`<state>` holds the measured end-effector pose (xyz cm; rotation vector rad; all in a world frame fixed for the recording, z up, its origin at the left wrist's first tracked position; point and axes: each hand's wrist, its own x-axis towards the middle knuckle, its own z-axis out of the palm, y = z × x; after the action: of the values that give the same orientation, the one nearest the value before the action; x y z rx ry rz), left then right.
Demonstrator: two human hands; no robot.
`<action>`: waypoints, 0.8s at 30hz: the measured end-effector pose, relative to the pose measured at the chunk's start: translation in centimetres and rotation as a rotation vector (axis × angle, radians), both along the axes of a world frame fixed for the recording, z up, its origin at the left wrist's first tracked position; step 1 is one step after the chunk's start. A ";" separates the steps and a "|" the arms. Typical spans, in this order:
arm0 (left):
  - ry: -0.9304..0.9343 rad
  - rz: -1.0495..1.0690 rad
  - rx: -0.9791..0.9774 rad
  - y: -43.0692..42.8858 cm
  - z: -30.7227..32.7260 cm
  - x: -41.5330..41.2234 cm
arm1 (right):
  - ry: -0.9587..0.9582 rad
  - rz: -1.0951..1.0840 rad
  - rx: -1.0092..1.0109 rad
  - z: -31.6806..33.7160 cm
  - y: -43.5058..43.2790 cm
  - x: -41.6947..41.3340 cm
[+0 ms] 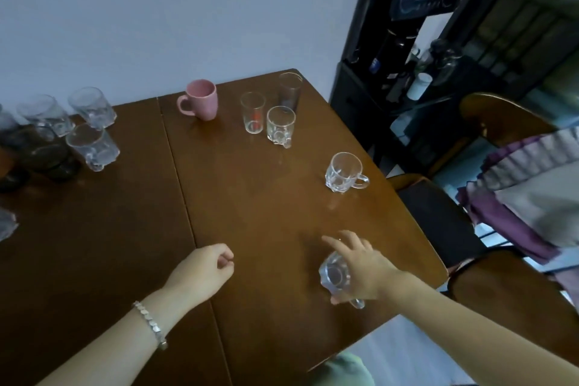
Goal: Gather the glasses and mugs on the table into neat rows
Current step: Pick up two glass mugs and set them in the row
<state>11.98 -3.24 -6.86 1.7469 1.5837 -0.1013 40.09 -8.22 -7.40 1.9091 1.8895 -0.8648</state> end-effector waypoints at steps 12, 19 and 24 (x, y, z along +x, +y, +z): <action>0.093 -0.028 -0.019 0.9 1.1 7.7 | 0.356 -0.401 0.021 -2.5 1.7 8.8; 0.073 -0.085 0.116 9.4 1.2 22.3 | 0.165 -0.507 0.261 1.3 6.5 16.8; 0.026 0.095 -0.027 13.4 -1.2 29.6 | 0.165 -0.562 0.364 1.5 8.3 18.6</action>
<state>41.57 10.18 -8.08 1.6528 1.6740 -0.0995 58.72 0.03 -5.87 2.7484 1.7031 -0.8924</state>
